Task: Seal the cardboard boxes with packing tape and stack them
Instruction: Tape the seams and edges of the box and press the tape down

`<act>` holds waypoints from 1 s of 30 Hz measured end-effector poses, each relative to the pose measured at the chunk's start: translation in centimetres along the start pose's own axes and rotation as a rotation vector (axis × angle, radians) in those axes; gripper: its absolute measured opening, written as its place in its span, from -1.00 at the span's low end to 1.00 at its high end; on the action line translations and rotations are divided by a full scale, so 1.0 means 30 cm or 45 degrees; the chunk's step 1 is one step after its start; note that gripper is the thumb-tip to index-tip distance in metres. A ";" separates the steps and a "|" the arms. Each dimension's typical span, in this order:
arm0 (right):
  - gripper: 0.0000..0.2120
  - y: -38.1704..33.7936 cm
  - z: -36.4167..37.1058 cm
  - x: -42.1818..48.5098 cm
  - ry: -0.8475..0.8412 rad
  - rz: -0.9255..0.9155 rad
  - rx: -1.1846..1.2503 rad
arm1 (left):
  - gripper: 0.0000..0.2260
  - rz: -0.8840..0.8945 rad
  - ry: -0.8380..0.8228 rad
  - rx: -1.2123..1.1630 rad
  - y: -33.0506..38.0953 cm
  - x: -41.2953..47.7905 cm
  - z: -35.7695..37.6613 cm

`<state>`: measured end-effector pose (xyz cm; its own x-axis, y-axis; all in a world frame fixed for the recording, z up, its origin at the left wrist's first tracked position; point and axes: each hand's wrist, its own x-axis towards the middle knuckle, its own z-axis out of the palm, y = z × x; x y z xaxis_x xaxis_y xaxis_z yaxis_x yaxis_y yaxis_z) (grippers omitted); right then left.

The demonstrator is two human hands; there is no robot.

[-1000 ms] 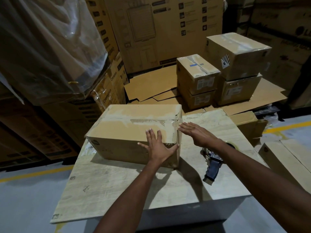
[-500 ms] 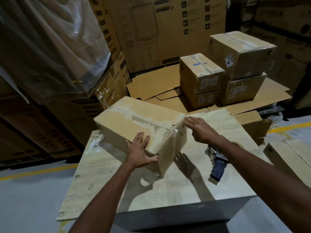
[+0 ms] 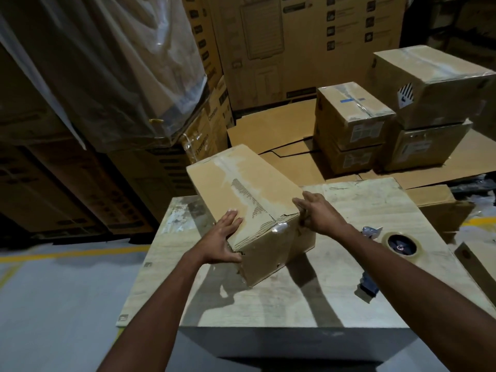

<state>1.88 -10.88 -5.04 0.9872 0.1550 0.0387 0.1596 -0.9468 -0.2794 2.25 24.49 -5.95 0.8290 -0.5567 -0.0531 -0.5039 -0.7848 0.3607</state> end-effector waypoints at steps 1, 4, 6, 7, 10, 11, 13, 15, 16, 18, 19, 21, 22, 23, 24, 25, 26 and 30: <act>-0.24 -0.011 0.008 -0.018 0.008 -0.003 -0.009 | 0.04 0.008 -0.021 0.012 -0.014 -0.009 -0.012; -0.30 -0.035 0.024 -0.077 0.050 -0.011 -0.010 | 0.01 0.016 -0.075 0.118 -0.056 -0.027 -0.048; -0.32 -0.042 0.037 -0.108 0.066 -0.028 -0.028 | -0.01 0.013 -0.092 0.148 -0.075 -0.036 -0.062; -0.32 -0.042 0.041 -0.119 0.068 -0.032 -0.030 | -0.02 0.017 -0.099 0.156 -0.079 -0.038 -0.071; -0.34 -0.024 0.021 -0.130 0.043 -0.071 -0.014 | -0.10 0.014 -0.140 0.111 -0.074 -0.024 -0.108; -0.38 -0.018 0.009 -0.126 0.046 -0.081 -0.009 | -0.16 -0.004 -0.129 0.067 -0.067 -0.015 -0.119; -0.48 -0.017 -0.015 -0.111 0.093 -0.098 0.022 | -0.31 -0.051 0.016 -0.057 -0.051 0.018 -0.126; -0.55 -0.046 -0.026 -0.082 0.153 -0.107 0.103 | -0.48 -0.096 0.234 -0.146 -0.035 0.069 -0.106; -0.55 -0.069 -0.030 -0.066 0.159 -0.108 0.163 | -0.54 -0.113 0.289 -0.171 -0.025 0.096 -0.091; -0.54 -0.118 -0.031 -0.028 0.128 -0.133 0.251 | -0.58 -0.111 0.275 -0.197 0.005 0.143 -0.061; -0.54 -0.142 -0.031 -0.010 0.103 -0.153 0.263 | -0.57 -0.104 0.247 -0.205 0.020 0.161 -0.049; -0.54 -0.185 -0.026 0.029 0.061 -0.177 0.270 | -0.54 -0.118 0.209 -0.210 0.037 0.194 -0.033; -0.52 -0.203 -0.024 0.048 0.055 -0.165 0.279 | -0.51 -0.151 0.203 -0.189 0.039 0.208 -0.025; -0.50 -0.216 -0.020 0.065 0.056 -0.143 0.284 | -0.47 -0.195 0.205 -0.144 0.041 0.219 -0.017; -0.46 -0.224 -0.015 0.080 0.049 -0.111 0.283 | -0.44 -0.245 0.205 -0.089 0.041 0.228 -0.009; -0.41 -0.228 -0.006 0.096 0.022 -0.069 0.277 | -0.40 -0.295 0.201 -0.048 0.041 0.236 -0.005; -0.36 -0.226 0.008 0.107 -0.014 -0.037 0.256 | -0.36 -0.343 0.196 -0.029 0.042 0.243 -0.005; -0.15 -0.206 0.075 0.133 -0.096 -0.012 0.031 | -0.20 -0.497 0.217 -0.040 0.023 0.266 -0.014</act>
<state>4.80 -3.77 -5.31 0.9822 0.1853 -0.0310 0.1675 -0.9383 -0.3024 8.62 19.63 -5.74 0.9857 -0.1643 -0.0375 -0.1388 -0.9178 0.3721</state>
